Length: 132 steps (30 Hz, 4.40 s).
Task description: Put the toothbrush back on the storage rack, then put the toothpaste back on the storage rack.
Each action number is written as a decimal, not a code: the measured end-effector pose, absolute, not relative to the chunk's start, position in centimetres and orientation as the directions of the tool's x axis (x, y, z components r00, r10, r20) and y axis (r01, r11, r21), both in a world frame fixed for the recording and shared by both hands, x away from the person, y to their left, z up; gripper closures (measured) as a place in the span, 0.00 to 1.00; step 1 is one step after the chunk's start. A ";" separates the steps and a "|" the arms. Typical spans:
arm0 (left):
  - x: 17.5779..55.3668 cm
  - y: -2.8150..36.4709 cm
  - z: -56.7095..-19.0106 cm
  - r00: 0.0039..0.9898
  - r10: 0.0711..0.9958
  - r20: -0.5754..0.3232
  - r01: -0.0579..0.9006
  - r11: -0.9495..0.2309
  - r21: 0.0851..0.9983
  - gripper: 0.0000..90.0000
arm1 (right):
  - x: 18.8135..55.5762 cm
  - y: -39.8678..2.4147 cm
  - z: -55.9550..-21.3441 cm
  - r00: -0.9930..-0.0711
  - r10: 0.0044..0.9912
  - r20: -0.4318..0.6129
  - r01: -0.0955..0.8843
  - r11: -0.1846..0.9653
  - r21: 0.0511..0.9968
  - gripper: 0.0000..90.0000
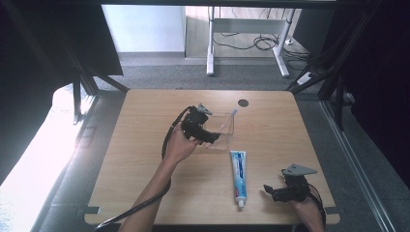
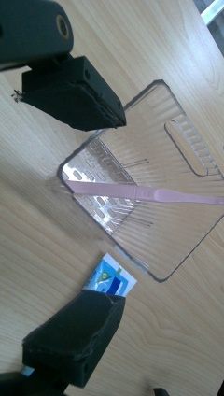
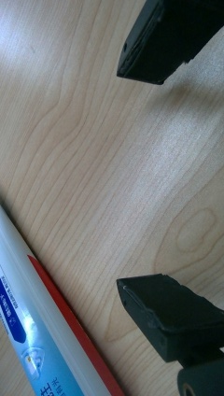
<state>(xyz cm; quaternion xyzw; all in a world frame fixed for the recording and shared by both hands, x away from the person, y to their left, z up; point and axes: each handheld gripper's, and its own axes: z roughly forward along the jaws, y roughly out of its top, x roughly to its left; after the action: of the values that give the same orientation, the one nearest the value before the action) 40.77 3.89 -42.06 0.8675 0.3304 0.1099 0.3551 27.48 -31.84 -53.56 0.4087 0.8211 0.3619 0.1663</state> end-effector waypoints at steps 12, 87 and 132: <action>38.9 5.9 -42.3 0.766 0.643 -0.005 0.467 -0.550 0.692 0.14 | 27.5 -31.8 -53.6 -0.610 0.792 0.023 0.553 0.405 0.728 0.02; 28.3 14.4 -52.5 0.710 0.704 -0.028 0.519 -0.496 0.696 0.15 | 27.2 -31.0 -53.5 -0.631 0.775 0.012 0.538 0.426 0.728 0.02; 28.1 15.0 -52.5 0.708 0.705 -0.047 0.519 -0.474 0.712 0.15 | 28.1 -26.5 -48.8 -0.765 0.629 0.139 0.556 0.535 0.636 0.97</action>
<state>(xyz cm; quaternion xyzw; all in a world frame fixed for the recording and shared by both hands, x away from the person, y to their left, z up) 28.07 15.03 -52.47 0.8489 0.3604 0.1272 0.3651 28.08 -26.50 -48.77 0.3387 0.8746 0.3429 0.0532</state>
